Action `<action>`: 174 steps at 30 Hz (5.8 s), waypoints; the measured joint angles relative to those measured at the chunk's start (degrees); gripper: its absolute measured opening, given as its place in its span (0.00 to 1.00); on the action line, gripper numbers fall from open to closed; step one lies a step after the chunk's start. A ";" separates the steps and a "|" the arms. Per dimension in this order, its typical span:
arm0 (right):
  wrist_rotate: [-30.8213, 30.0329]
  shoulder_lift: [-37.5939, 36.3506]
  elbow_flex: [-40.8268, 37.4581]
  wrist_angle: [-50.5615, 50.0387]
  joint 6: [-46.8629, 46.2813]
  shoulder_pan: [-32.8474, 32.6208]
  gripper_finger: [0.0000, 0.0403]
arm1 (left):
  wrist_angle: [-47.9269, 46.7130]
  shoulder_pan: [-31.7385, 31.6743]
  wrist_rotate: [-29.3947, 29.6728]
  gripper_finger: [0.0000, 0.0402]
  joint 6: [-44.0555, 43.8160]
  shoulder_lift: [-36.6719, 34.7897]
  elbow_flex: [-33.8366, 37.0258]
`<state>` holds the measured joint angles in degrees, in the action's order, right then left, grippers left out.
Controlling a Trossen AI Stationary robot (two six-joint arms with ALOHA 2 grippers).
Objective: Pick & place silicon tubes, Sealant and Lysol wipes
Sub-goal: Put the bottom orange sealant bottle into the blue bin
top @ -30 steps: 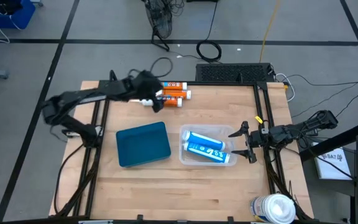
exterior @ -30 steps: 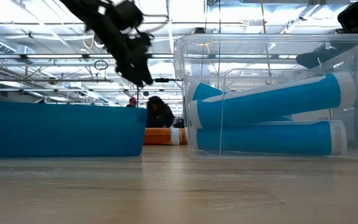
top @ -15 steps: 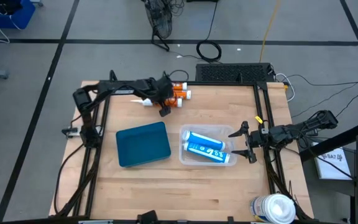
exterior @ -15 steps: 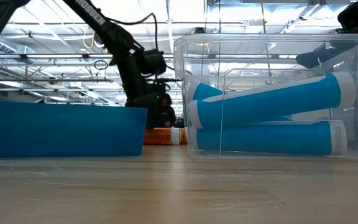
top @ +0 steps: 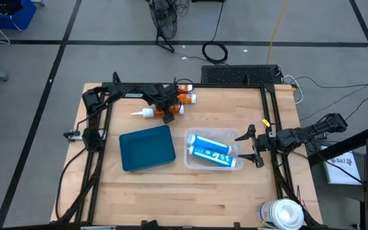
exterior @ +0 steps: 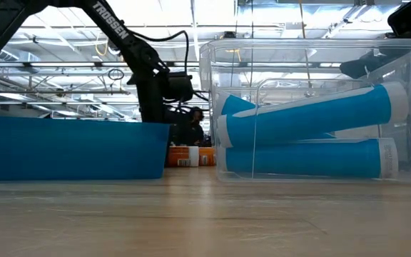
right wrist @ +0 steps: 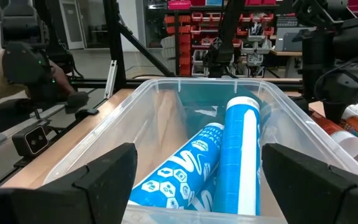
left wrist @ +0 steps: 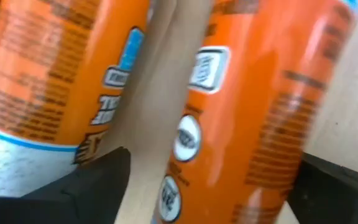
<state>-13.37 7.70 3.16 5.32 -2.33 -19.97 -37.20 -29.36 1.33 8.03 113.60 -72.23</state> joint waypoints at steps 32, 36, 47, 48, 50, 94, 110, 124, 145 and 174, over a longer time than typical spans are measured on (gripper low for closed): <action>0.00 0.03 -0.02 0.04 0.00 0.00 0.81 | -46.81 28.88 8.99 0.51 -38.20 -24.41 -15.27; -0.02 0.03 -0.02 0.07 0.02 -0.01 0.81 | -43.90 35.41 9.92 0.51 -43.59 -22.83 -12.37; 0.00 0.03 -0.02 0.04 0.02 0.01 0.81 | -39.60 38.52 5.80 0.51 -45.68 -13.71 0.23; 0.00 0.03 0.00 0.04 0.02 0.01 0.81 | -38.35 38.26 5.44 0.51 -44.71 -13.04 0.83; 0.00 0.02 -0.02 0.04 0.01 0.00 0.81 | -36.16 37.77 4.18 0.51 -42.41 -11.76 1.51; -0.01 0.03 -0.02 0.16 0.02 -0.01 0.81 | -23.82 15.98 21.28 0.68 -7.41 -15.30 -15.15; 0.00 0.03 -0.02 0.17 0.00 0.01 0.81 | -6.11 -3.80 -1.24 0.67 6.68 -10.30 -13.38; -0.02 0.03 -0.01 0.19 0.01 0.00 0.81 | -4.99 -5.12 0.01 0.67 14.98 3.54 -13.73; 0.01 0.04 -0.02 0.20 0.02 0.00 0.81 | -12.79 2.51 19.09 0.53 14.28 -2.73 -13.46; 0.00 0.03 -0.02 0.20 0.00 0.00 0.81 | -52.68 48.43 5.41 0.53 -59.35 -22.40 -12.59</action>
<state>-13.37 7.73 3.14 5.52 -2.33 -19.97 -89.89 19.07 6.74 -51.32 91.20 -84.81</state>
